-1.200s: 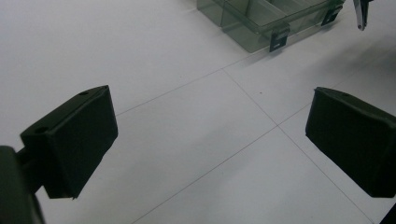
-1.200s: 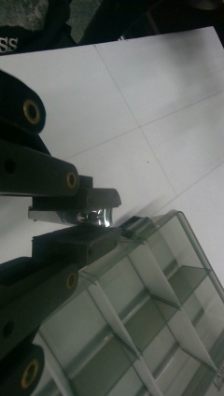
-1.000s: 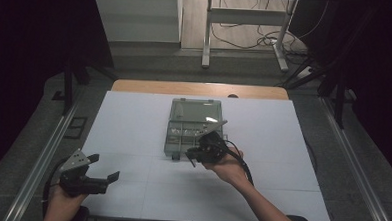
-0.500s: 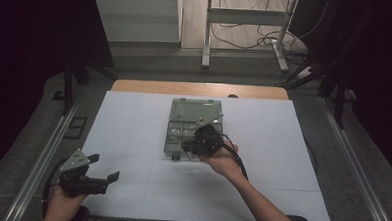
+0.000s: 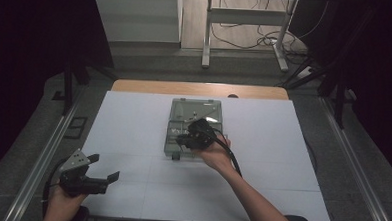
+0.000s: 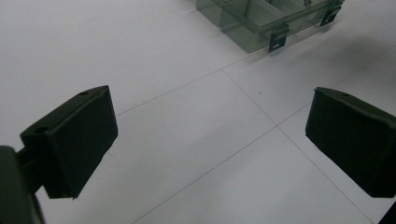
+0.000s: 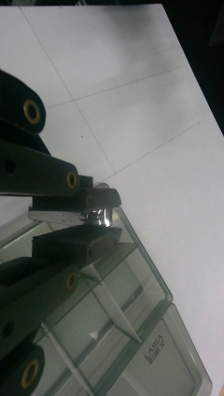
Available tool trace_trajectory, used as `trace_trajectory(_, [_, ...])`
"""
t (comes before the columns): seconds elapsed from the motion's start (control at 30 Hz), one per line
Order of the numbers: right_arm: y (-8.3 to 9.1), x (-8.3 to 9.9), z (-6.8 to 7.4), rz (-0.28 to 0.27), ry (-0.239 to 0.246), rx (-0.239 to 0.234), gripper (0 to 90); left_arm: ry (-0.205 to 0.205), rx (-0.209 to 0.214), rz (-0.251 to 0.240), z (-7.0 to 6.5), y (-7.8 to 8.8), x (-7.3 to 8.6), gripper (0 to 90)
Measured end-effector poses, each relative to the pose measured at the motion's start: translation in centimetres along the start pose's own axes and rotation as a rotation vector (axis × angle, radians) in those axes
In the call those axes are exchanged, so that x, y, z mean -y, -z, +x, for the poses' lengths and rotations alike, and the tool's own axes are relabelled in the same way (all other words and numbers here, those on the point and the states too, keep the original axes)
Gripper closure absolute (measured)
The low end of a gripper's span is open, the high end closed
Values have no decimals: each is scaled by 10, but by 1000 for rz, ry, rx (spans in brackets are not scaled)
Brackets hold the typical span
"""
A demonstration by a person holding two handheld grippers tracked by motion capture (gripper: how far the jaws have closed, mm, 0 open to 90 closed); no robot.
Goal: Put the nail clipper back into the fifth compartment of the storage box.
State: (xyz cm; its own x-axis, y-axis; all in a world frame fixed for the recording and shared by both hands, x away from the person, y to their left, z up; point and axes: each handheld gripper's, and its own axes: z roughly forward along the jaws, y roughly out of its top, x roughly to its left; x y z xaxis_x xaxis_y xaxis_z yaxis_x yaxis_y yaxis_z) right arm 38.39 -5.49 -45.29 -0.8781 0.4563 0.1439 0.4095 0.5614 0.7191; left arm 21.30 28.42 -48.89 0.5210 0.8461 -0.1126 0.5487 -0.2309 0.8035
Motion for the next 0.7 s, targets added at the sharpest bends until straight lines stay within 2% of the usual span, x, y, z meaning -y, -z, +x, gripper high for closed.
trace_trajectory(0.7, [-28,-14,-4,-3,3,25,795,3,4,-2,1,0,0,28])
